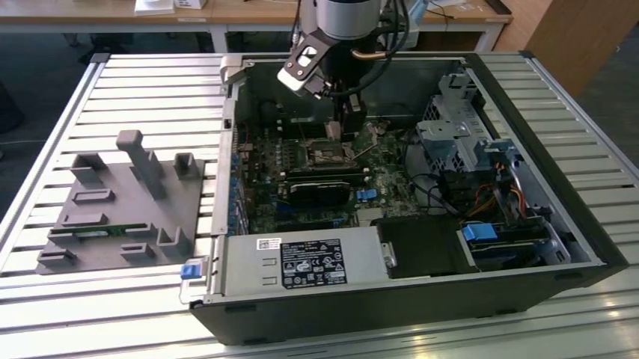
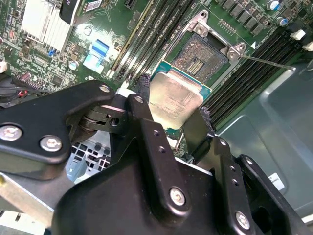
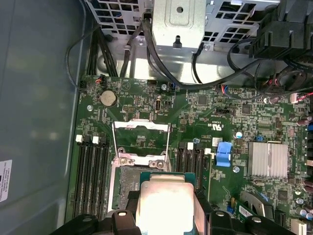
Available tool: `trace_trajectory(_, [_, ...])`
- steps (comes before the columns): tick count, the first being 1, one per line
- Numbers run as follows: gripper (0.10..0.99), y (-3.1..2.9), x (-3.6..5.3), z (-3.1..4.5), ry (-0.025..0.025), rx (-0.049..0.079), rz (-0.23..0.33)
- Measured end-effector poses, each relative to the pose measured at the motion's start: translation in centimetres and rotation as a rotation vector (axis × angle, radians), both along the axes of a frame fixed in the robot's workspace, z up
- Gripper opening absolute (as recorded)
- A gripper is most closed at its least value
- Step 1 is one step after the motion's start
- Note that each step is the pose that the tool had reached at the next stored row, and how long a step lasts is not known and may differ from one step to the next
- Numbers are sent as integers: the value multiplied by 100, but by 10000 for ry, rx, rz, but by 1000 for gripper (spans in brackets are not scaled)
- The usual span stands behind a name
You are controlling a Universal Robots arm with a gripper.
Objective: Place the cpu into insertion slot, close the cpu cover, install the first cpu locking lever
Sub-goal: 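Place the cpu into insertion slot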
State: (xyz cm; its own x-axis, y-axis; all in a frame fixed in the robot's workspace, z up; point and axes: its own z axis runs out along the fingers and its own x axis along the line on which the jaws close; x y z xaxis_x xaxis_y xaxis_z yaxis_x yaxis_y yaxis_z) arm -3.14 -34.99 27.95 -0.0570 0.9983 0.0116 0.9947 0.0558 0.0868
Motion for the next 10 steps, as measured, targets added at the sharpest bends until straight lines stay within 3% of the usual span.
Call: trace_trajectory(10, [525, 0, -10, -11, 0, 0, 1])
